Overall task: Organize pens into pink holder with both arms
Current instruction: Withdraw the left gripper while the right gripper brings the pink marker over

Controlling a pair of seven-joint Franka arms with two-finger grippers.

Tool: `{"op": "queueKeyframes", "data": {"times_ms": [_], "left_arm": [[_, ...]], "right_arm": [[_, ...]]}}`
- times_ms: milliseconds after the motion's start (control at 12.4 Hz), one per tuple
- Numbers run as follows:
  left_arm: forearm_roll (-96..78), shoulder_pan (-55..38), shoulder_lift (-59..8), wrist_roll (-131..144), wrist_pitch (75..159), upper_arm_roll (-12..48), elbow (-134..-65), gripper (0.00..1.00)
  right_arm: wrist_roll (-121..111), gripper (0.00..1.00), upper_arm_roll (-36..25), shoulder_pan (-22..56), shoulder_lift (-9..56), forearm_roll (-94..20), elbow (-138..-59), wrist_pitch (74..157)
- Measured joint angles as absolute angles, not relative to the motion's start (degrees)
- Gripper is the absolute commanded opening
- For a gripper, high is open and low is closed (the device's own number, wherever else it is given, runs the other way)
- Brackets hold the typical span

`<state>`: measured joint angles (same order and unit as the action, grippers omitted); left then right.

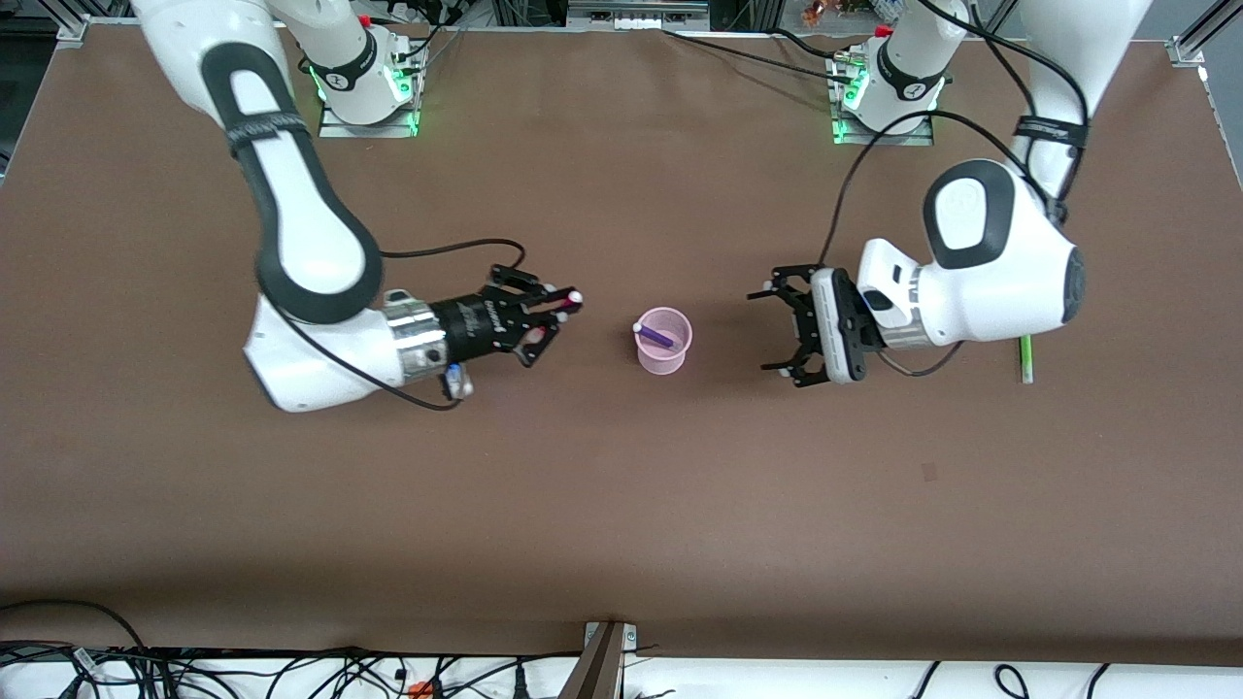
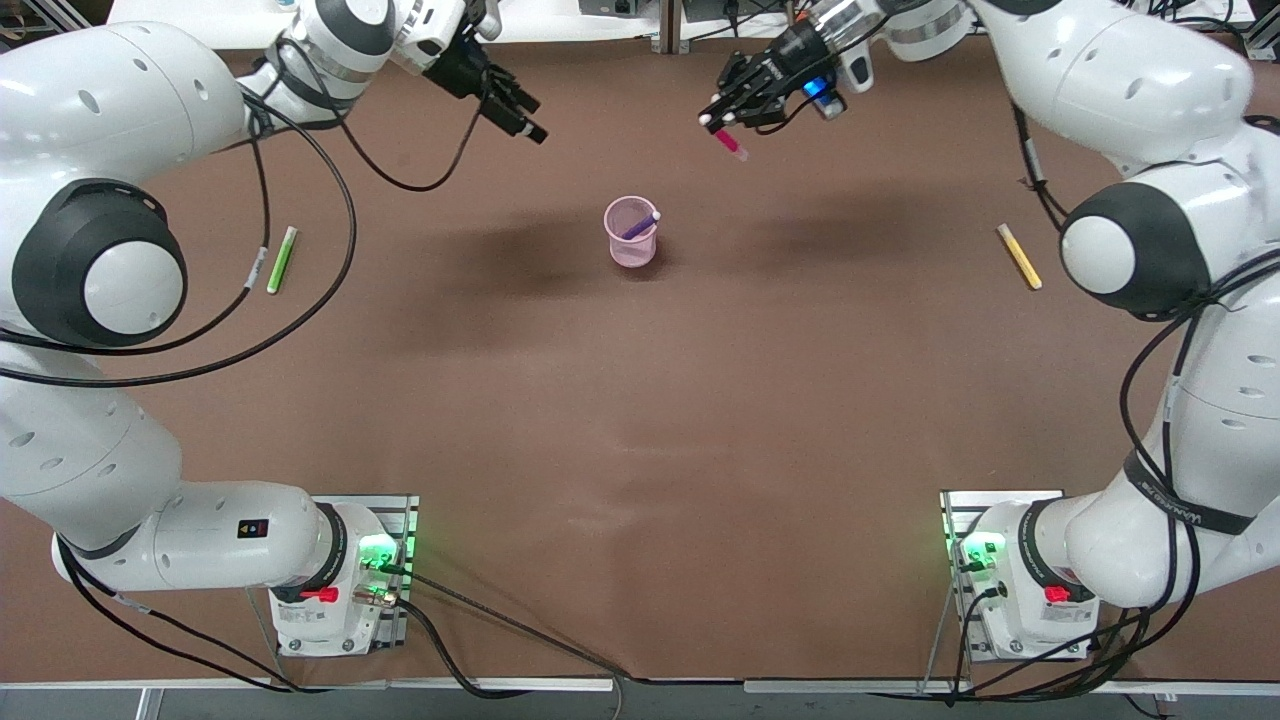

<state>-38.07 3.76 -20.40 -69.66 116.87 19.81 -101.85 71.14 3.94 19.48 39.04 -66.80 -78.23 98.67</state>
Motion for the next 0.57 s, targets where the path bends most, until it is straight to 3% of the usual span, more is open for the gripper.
{"op": "queueKeyframes", "data": {"times_ms": [324, 566], "left_arm": [[-9.8, 5.7, -18.4, -47.0, 110.7, 19.6, -101.2, 1.0], [1.3, 7.6, -16.8, -35.0, 106.3, 18.6, -100.1, 1.0]], "right_arm": [[70.9, 0.0, 4.1, 27.3, 40.9, -75.0, -78.2, 108.4], [66.9, 0.0, 4.1, 32.1, 43.4, -80.7, -78.2, 112.4]]}}
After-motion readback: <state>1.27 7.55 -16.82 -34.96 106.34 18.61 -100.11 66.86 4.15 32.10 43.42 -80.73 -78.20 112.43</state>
